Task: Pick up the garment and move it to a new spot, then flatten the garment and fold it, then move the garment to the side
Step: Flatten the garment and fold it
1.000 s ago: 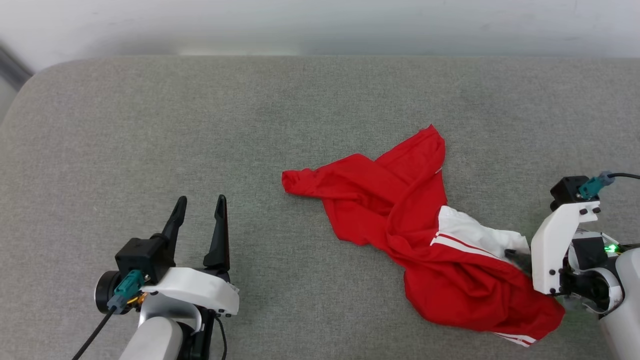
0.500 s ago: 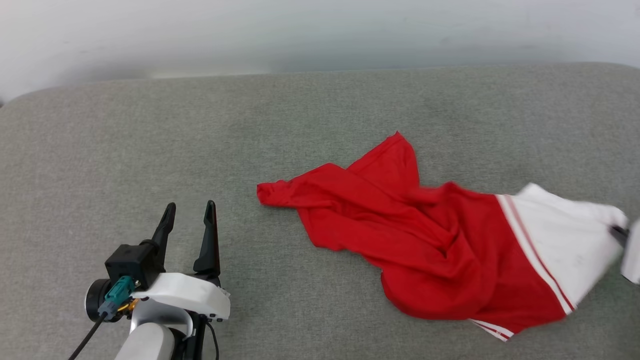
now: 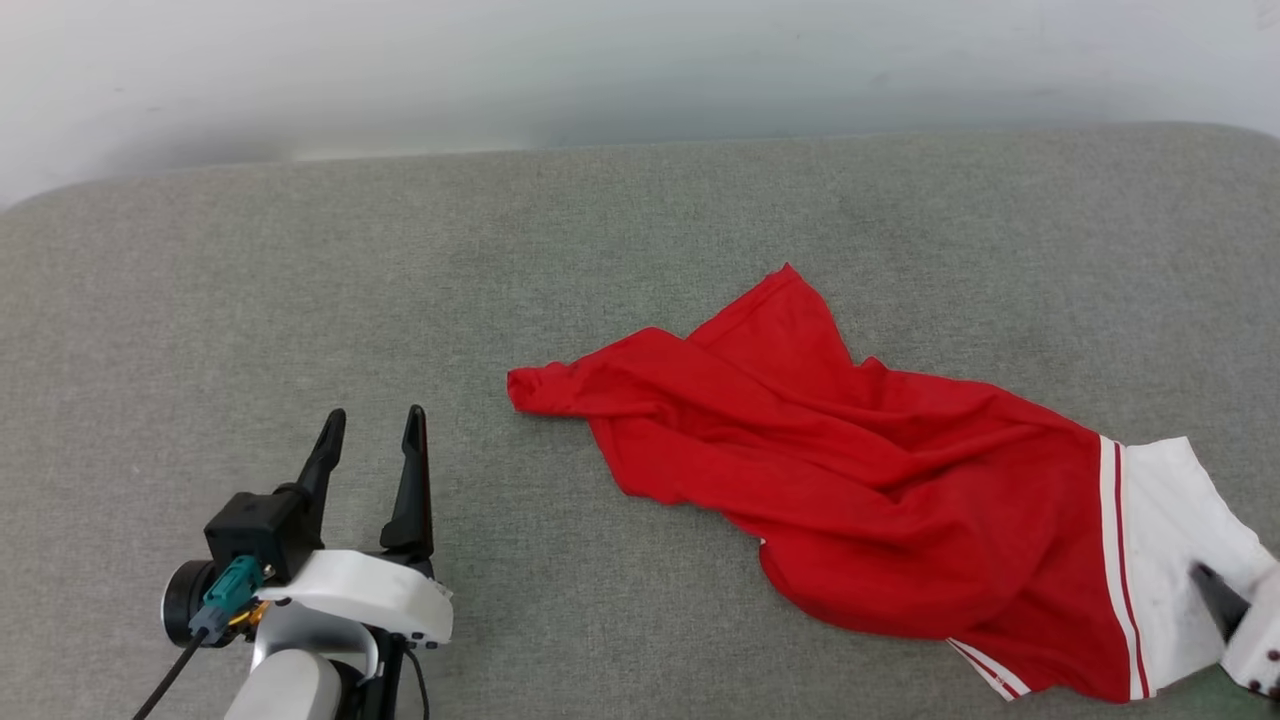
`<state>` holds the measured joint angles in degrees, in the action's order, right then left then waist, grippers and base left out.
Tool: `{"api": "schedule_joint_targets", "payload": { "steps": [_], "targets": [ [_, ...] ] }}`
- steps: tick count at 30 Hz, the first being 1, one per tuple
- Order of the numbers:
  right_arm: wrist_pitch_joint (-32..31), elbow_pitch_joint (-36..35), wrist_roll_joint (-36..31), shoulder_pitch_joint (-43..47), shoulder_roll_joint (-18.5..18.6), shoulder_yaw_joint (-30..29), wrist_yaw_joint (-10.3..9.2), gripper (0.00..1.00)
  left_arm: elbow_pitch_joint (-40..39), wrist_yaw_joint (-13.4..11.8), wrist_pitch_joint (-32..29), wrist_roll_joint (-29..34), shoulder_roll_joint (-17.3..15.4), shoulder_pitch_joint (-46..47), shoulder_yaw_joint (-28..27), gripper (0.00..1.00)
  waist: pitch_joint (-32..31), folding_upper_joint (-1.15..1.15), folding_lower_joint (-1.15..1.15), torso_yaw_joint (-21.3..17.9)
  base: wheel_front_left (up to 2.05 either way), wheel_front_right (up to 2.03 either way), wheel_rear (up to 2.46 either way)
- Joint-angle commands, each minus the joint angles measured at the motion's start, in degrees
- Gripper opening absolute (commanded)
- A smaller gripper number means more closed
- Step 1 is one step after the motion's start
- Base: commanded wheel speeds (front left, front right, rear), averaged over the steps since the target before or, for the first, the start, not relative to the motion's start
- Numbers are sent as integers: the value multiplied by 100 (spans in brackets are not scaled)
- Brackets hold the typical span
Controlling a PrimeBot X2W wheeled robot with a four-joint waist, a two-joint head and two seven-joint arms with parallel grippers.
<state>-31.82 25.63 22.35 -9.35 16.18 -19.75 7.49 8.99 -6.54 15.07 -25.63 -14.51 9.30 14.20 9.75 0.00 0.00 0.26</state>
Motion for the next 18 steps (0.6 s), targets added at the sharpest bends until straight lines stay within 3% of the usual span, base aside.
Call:
{"api": "schedule_joint_targets", "payload": {
  "steps": [1, 8, 18],
  "targets": [
    [427, -179, -62, 31, -65, 95, -1, 100, 9, -2, 13, 14, -60, -90, -36, 100, -58, 0, 0, -2, 0, 0, 0],
    [1884, -891, -344, 159, -213, 398, -1, 100, 16, -83, -11, -63, -98, -332, -76, 100, -423, 0, 0, -46, 0, 0, 0],
    [2592, -2021, -566, 591, -564, 1495, -1, 100, -125, -203, -195, -117, -199, -796, -44, 100, -994, 0, 0, -77, 0, 0, 0]
  ]
}}
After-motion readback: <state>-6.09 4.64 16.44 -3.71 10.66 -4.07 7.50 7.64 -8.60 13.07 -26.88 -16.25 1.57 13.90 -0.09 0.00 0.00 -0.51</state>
